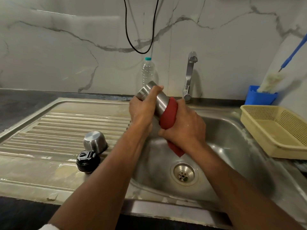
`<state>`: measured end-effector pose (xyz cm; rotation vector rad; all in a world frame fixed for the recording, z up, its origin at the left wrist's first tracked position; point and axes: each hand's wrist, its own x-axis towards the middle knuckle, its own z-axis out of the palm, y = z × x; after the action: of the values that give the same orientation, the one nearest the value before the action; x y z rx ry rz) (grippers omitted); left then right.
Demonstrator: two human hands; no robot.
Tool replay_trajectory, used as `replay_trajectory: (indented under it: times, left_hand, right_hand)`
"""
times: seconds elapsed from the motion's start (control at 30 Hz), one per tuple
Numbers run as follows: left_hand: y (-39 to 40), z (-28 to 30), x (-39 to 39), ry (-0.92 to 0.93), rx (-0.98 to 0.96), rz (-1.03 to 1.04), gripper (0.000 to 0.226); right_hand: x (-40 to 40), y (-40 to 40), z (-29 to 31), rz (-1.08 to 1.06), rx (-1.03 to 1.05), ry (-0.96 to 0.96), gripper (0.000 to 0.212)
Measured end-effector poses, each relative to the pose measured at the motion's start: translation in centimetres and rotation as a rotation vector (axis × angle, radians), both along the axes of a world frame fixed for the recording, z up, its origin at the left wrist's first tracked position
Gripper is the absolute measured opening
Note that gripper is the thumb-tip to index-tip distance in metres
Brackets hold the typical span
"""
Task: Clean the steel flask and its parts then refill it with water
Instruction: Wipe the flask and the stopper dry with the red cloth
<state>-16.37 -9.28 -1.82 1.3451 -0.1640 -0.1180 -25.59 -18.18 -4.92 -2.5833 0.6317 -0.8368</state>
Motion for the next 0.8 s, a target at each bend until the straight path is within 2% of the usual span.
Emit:
replay_trajectory:
  times: [0.03,0.13,0.17,0.23,0.3,0.37,0.43,0.47,0.53,0.6,0.63,0.67,0.73,0.8]
  left_hand:
    - [0.4,0.2,0.2,-0.033,-0.014,-0.103,0.04]
    - [1.6,-0.1,0.5,-0.067,-0.075,-0.523,0.055]
    - [2.1,-0.2,0.8,-0.041,-0.082,-0.644,0.057]
    - [2.8,-0.4,1.6,-0.029,-0.081,-0.772,0.053]
    - [2.8,-0.4,2.1,-0.025,-0.087,-0.713,0.06]
    - [1.7,-0.2,1.4,-0.013,-0.031,-0.491,0.07]
    - [0.1,-0.4,-0.1,0.056,0.028,-0.23,0.058]
    - [-0.6,-0.7,-0.8,0.102,0.049,-0.116,0.05]
    - [-1.3,-0.8,-1.5,0.116,0.077,0.032,0.048]
    - [-1.0,-0.5,-1.2,0.078,0.073,0.035,0.046]
    - [-0.5,-0.2,-0.9,0.06,0.052,-0.03,0.043]
    - [0.1,0.2,-0.6,0.036,0.011,-0.145,0.043]
    - [1.4,0.4,0.1,-0.043,-0.086,-0.465,0.048]
    - [2.5,0.1,0.7,-0.094,-0.136,-0.778,0.061]
  right_hand:
    - [-0.2,-0.5,0.5,0.111,0.248,0.033,0.09]
    - [-1.3,-2.4,0.7,0.63,1.191,0.097,0.062]
    - [-1.7,-2.9,0.7,0.752,1.379,0.156,0.061]
    - [-2.1,-3.8,0.8,0.874,1.477,0.246,0.065]
    - [-1.6,-3.8,0.8,0.767,1.3,0.213,0.067]
    - [-0.9,-2.9,0.8,0.416,0.79,0.13,0.074]
    - [-0.6,-1.5,0.3,0.086,0.238,0.112,0.09]
    - [-0.5,-0.7,0.0,-0.012,0.033,0.095,0.096]
    - [-0.3,0.1,-0.5,-0.071,-0.163,0.057,0.103]
    - [-0.3,-0.1,-0.2,-0.043,-0.123,0.037,0.101]
    - [-0.3,-0.3,0.4,0.014,0.019,0.04,0.096]
    - [-0.5,-0.7,1.1,0.119,0.254,0.041,0.086]
    - [-1.0,-2.1,1.5,0.485,0.91,0.06,0.066]
    - [-2.3,-3.1,1.5,0.846,1.437,0.209,0.071]
